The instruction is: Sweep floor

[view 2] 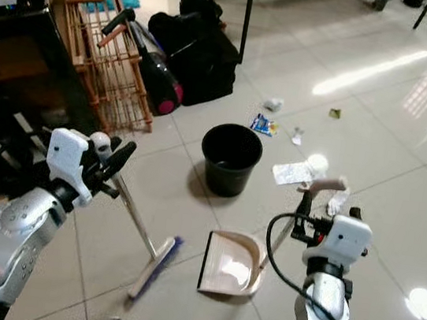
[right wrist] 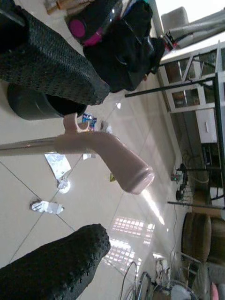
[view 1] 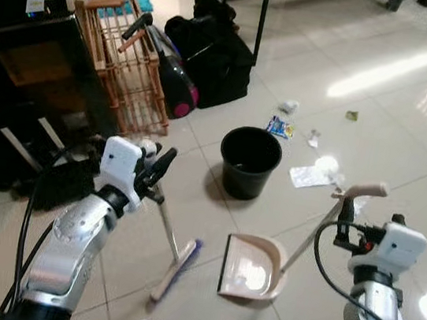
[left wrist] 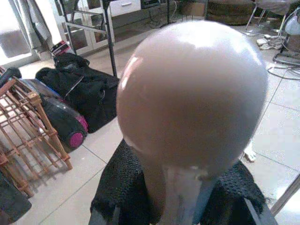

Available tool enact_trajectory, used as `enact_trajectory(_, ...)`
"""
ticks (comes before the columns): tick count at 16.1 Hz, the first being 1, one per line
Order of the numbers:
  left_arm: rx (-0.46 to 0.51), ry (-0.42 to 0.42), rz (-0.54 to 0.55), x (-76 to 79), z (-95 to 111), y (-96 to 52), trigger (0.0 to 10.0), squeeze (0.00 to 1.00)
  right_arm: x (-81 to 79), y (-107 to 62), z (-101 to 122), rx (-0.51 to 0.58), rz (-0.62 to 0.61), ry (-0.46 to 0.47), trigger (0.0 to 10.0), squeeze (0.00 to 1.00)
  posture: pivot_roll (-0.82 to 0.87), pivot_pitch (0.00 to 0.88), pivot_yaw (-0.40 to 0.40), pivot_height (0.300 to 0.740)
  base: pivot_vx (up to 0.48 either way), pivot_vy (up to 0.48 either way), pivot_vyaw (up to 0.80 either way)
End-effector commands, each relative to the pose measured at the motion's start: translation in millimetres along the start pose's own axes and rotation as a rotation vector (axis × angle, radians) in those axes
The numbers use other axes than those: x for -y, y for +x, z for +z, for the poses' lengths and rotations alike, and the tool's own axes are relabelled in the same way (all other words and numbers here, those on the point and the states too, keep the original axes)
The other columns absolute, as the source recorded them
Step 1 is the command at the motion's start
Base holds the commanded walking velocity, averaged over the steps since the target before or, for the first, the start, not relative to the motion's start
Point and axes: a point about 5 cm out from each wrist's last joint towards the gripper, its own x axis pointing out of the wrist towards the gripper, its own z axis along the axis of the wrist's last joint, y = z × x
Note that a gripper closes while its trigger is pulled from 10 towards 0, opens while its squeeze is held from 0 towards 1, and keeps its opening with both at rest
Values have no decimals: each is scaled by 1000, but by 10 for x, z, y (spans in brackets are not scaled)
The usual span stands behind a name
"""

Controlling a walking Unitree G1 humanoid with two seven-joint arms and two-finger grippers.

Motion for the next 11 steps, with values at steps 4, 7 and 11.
enact_trajectory(4, 50, 39, 18, -79, 135, -62, 10000, 0, 75, 139, -76, -6, -81, 46, 10000, 1000, 30, 134, 72, 740, 0, 0, 0)
enact_trajectory(7, 49, 46, 19, -103, 151, -80, 10000, 0, 1, 271, -115, -23, -31, 65, 10000, 1000, 45, 135, 73, 740, 0, 0, 0)
enact_trajectory(11, 47, 54, 27, -138, 172, -114, 10000, 0, -2, 401, -175, -64, -57, 47, 10000, 75, 64, 148, 72, 740, 0, 0, 0)
